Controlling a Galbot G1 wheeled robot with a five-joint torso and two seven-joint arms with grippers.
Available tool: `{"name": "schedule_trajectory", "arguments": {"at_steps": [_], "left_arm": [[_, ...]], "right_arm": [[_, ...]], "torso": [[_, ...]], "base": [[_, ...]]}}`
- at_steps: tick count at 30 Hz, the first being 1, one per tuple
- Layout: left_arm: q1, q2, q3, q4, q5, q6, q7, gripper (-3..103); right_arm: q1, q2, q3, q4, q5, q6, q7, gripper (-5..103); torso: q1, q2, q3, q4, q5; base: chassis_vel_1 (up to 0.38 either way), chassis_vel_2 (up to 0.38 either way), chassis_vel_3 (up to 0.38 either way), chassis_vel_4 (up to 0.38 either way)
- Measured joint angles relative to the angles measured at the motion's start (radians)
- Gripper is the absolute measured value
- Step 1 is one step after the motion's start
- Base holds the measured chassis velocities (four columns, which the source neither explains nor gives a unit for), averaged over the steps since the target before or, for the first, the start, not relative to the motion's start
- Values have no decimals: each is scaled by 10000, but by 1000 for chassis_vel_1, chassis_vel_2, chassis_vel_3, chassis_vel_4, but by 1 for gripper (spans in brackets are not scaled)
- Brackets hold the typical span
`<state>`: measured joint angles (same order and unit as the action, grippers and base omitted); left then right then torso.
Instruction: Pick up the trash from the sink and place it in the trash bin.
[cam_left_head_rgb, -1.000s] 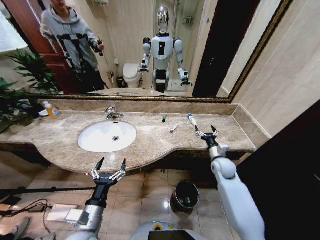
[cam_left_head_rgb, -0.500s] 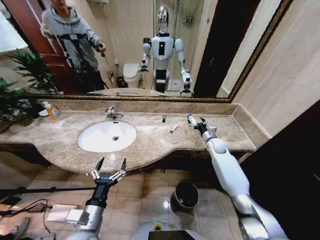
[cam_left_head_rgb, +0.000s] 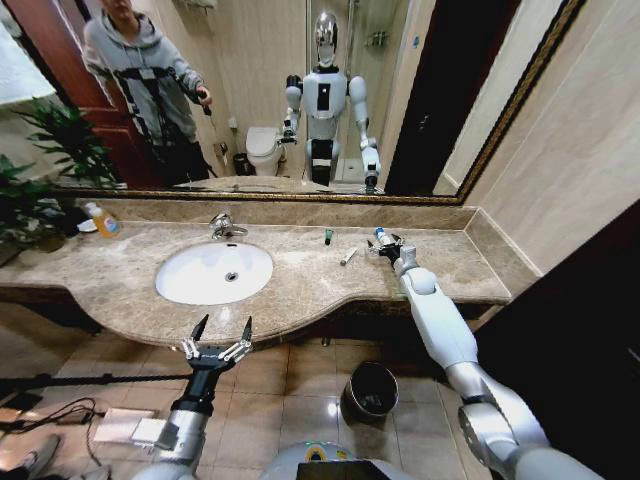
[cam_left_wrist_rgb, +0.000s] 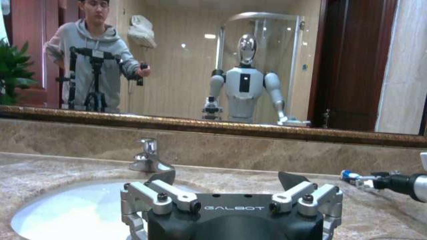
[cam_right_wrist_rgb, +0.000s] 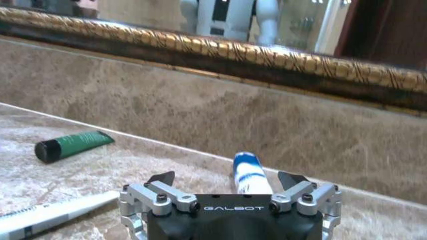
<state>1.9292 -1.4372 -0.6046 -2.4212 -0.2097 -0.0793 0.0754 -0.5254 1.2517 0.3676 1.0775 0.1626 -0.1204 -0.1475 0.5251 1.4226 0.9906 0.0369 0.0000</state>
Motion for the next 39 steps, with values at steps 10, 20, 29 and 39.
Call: {"name": "schedule_trajectory", "arguments": {"at_steps": [10,20,29,39], "left_arm": [[0,0,0,0,0,1,0,100],[0,0,0,0,0,0,0,100],[0,0,0,0,0,0,0,100],[0,0,0,0,0,0,0,100]], "right_arm": [[-355,-233,614,-57,427,-117,145,86],[-433,-197,619,-71,538,-124,50,48],[-482,-197,671,-89,683,-142,45,25],[-658,-291,735,366,839,-187,53,24]], "torso": [[-1,1,-1,-4,1],[-1,1,0,-1,1],[-1,1,-1,-1,0],[-1,1,0,-1,1]], "base": [[0,0,0,0],[0,0,0,0],[0,0,0,0],[0,0,0,0]]}}
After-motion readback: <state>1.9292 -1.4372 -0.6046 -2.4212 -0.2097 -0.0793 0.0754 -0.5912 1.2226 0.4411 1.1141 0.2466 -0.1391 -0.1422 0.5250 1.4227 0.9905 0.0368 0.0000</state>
